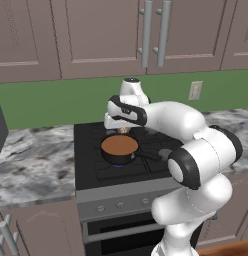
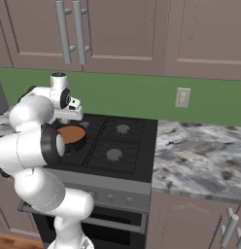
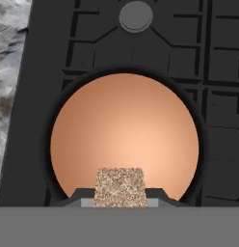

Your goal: Pick up the sugar cube(s) and place them in the saucepan with hot chocolate.

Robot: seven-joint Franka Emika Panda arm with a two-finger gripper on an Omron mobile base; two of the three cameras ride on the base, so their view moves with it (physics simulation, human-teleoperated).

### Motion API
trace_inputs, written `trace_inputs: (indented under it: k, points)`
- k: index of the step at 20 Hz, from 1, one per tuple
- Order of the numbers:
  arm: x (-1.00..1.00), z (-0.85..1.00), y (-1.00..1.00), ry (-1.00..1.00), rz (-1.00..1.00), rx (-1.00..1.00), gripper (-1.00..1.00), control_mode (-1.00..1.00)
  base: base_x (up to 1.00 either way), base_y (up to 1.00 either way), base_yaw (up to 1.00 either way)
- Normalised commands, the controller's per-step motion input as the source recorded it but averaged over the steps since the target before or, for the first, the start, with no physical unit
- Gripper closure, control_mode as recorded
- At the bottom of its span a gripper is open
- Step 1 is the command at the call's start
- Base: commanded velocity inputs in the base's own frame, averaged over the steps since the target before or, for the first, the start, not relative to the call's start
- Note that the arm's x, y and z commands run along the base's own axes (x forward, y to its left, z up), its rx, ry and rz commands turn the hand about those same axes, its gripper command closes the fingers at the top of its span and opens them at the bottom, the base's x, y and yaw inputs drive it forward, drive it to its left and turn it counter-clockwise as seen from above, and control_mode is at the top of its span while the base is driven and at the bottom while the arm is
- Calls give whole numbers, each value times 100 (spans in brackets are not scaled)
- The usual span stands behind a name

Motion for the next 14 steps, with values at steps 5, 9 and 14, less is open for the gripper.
trace_inputs:
  k: [5,9,14]
  points:
    - [0,-10,0,0,0,0,100,-100,0,0,0]
    - [0,-11,0,0,0,0,100,-100,0,0,0]
    - [11,-13,0,3,0,0,100,-100,0,0,0]
